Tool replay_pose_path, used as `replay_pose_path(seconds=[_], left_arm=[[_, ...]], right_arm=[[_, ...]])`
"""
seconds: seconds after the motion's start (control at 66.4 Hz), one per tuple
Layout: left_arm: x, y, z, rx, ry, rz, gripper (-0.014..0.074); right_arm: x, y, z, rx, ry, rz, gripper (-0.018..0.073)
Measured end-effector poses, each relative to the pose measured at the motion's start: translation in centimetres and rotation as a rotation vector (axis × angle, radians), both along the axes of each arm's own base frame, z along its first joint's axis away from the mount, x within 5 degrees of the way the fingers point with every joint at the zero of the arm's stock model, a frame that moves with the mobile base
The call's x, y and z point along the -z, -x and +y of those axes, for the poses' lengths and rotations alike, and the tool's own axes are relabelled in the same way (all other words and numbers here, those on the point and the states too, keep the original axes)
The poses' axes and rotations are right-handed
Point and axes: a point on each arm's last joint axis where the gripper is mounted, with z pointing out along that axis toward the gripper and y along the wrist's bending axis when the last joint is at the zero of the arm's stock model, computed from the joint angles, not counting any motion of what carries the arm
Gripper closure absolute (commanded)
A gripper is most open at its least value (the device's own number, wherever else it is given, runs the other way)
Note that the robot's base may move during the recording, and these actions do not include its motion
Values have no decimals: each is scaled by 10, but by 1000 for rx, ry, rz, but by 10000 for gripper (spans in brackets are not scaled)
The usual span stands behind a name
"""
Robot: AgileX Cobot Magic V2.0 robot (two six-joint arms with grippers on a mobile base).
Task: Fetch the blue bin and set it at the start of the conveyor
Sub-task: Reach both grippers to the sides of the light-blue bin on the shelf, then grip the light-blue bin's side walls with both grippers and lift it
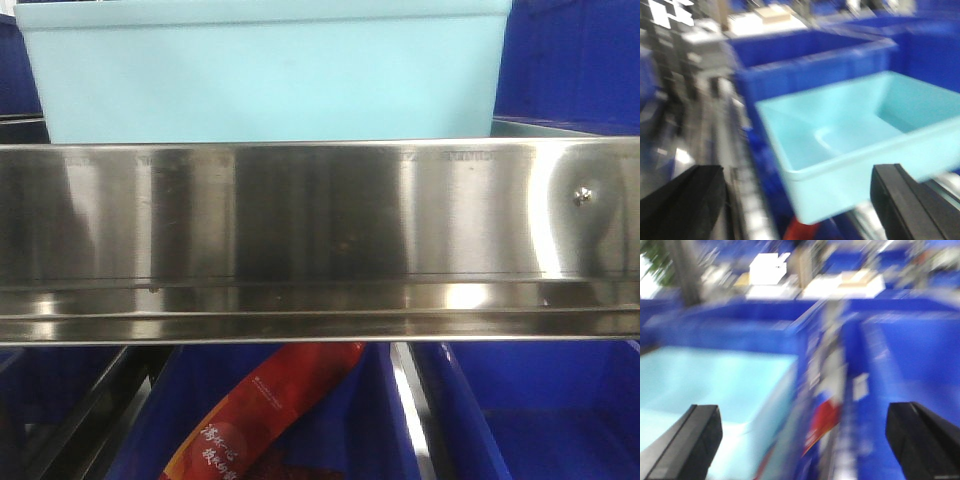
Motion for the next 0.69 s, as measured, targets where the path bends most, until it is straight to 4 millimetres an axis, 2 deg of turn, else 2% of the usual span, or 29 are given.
replay_pose_path(seconds=[0.12, 0.256, 0.331, 0.422, 0.482, 0.557, 0.618, 0.693], left_arm=[[-7, -37, -24, 52, -31, 137, 99], [-20, -85, -43, 1, -27, 291, 102], [-23, -112, -49, -55, -45, 381, 102], [-32, -140, -51, -118, -51, 450, 102], [-30, -160, -51, -154, -60, 509, 102], [-29, -184, -48, -200, -56, 559, 102], [-18, -205, -46, -230, -67, 616, 102], [-3, -226, -45, -253, -76, 672, 102]], right_arm=[[-10, -35, 22, -90, 34, 152, -9], [-29, -81, 39, -111, 66, 313, -9], [-45, -104, 44, -92, 66, 369, -9], [-53, -132, 49, -51, 90, 467, -9], [-60, -148, 52, -26, 117, 503, -9], [-56, -170, 57, -10, 141, 563, -9], [-52, -188, 61, -4, 149, 596, -9], [-36, -211, 68, -2, 162, 647, -9]])
